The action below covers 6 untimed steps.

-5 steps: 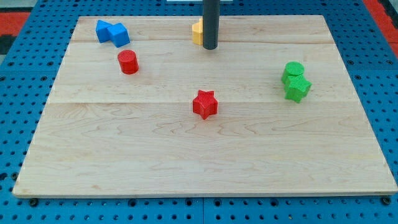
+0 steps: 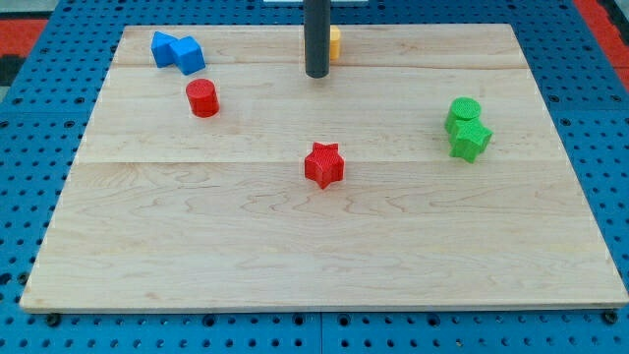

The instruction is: Push the red circle towards the bottom left of the yellow hexagon

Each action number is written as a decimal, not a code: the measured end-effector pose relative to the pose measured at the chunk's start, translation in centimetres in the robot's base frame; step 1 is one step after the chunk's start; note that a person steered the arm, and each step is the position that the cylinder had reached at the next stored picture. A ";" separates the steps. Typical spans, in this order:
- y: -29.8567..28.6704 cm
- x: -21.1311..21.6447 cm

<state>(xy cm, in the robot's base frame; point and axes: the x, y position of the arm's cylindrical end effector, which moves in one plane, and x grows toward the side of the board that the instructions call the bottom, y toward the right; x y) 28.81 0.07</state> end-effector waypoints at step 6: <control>-16.3 6.9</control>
